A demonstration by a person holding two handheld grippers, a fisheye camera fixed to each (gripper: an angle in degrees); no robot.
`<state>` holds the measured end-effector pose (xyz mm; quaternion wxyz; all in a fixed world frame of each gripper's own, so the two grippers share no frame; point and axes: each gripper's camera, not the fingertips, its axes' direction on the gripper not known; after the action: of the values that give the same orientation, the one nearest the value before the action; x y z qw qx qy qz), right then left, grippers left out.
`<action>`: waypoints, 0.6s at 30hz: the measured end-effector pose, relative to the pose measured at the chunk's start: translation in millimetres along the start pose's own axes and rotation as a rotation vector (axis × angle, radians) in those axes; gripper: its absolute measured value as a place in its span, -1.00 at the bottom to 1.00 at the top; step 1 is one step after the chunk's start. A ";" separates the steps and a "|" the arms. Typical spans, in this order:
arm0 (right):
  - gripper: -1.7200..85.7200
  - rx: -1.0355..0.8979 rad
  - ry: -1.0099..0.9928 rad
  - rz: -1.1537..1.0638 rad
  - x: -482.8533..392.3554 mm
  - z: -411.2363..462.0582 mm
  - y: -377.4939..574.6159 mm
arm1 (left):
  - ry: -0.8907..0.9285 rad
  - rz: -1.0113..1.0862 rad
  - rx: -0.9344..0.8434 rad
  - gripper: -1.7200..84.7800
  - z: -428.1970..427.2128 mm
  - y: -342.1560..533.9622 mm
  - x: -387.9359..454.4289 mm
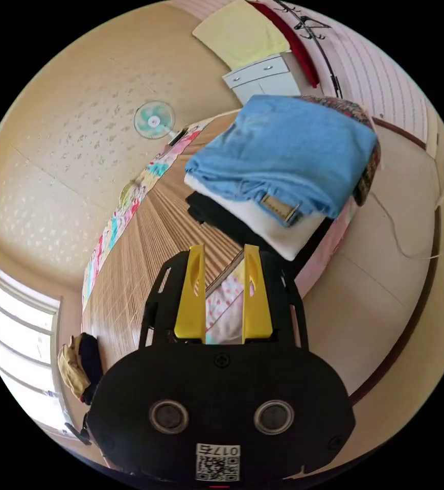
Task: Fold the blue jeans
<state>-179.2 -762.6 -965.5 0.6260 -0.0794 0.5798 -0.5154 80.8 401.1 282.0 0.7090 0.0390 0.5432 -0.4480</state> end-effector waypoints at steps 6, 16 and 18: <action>-0.76 0.128 0.183 0.029 -3.2 -32.3 -19.4 | -0.015 -0.018 -0.010 -0.82 6.4 -4.9 -4.1; -0.70 0.198 0.252 0.023 -24.5 -44.0 4.8 | 0.019 0.078 -0.046 -0.81 27.2 -14.3 27.0; -0.70 -0.099 0.187 0.069 -13.3 -4.7 -21.2 | 0.066 0.081 -0.054 -0.81 30.4 -15.1 30.5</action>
<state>-191.9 -760.2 -943.7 0.5819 -0.0419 0.6629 -0.4693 93.2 357.5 276.4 0.7089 0.0565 0.5763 -0.4026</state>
